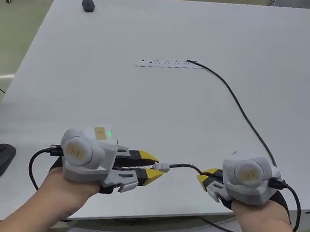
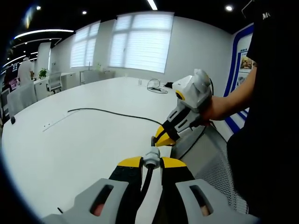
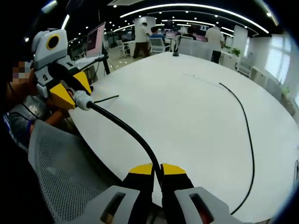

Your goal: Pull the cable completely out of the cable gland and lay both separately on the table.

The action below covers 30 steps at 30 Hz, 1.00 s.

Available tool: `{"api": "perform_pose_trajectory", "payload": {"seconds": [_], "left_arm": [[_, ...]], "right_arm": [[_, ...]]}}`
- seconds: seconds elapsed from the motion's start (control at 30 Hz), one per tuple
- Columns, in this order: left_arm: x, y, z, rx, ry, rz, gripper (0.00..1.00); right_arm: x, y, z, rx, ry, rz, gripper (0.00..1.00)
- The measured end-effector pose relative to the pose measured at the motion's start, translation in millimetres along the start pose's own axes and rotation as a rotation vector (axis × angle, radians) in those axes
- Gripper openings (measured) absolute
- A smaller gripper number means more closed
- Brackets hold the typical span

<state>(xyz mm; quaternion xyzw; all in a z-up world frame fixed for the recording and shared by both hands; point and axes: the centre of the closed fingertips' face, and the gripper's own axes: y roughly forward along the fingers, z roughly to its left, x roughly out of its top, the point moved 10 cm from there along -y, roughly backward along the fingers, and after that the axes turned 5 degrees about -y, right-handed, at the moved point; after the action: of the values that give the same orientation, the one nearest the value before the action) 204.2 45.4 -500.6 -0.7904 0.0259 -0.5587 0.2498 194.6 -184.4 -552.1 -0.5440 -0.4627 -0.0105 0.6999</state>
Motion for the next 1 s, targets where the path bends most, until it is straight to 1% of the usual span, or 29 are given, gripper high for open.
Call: {"api": "perform_pose_trajectory", "payload": {"seconds": [0.03,0.13,0.23,0.33,0.47,0.57,0.6,0.63,0.67,0.77,0.8,0.83,0.87,0.97,1.0], "left_arm": [[-0.2,-0.3,0.2,-0.001,-0.004,0.000,0.15],[-1.2,-1.3,1.1,0.000,0.002,0.004,0.15],[-2.3,-1.8,1.8,-0.001,0.003,0.008,0.15],[-2.7,-3.5,3.6,-0.001,-0.005,0.007,0.15],[-3.4,-7.1,7.6,0.007,-0.010,0.007,0.15],[-3.4,-9.3,8.7,0.008,-0.007,0.003,0.15],[-3.3,-9.8,9.0,0.009,-0.004,0.001,0.15],[-3.4,-10.6,9.6,0.013,-0.002,-0.001,0.15],[-3.5,-10.8,9.7,0.014,-0.001,-0.001,0.15],[-4.4,-11.3,9.3,0.012,0.005,0.003,0.15],[-4.6,-11.6,9.0,0.011,0.004,0.004,0.15],[-4.9,-11.8,8.8,0.010,-0.001,0.004,0.15],[-5.2,-12.1,9.0,0.011,-0.006,0.003,0.15],[-5.8,-12.6,9.1,0.014,-0.014,0.004,0.15],[-5.8,-12.7,9.1,0.014,-0.014,0.003,0.15]], "right_arm": [[-1.3,0.8,-0.9,-0.001,0.007,0.005,0.00],[-7.8,5.0,-3.1,-0.004,0.045,0.042,0.00],[-9.9,6.1,-1.4,-0.001,0.048,0.052,0.00],[-8.2,4.2,0.5,0.008,0.046,0.046,0.00],[-5.4,0.1,0.8,0.010,0.045,0.023,0.02],[-1.5,-3.7,4.8,0.021,-0.017,0.004,0.02],[0.1,-4.9,6.3,0.021,-0.030,-0.006,0.02],[2.5,-6.1,8.4,0.032,-0.046,-0.025,0.03],[4.6,-7.5,10.4,0.038,-0.056,-0.036,0.05],[20.2,-15.2,20.3,0.054,-0.121,-0.075,0.13],[29.1,-17.0,25.8,0.070,-0.170,-0.102,0.15],[34.1,-18.3,29.8,0.082,-0.201,-0.104,0.17],[41.2,-19.3,35.6,0.085,-0.251,-0.107,0.18],[56.1,-18.2,48.8,0.087,-0.370,-0.121,0.16],[59.2,-17.1,52.5,0.088,-0.399,-0.118,0.16]]}}
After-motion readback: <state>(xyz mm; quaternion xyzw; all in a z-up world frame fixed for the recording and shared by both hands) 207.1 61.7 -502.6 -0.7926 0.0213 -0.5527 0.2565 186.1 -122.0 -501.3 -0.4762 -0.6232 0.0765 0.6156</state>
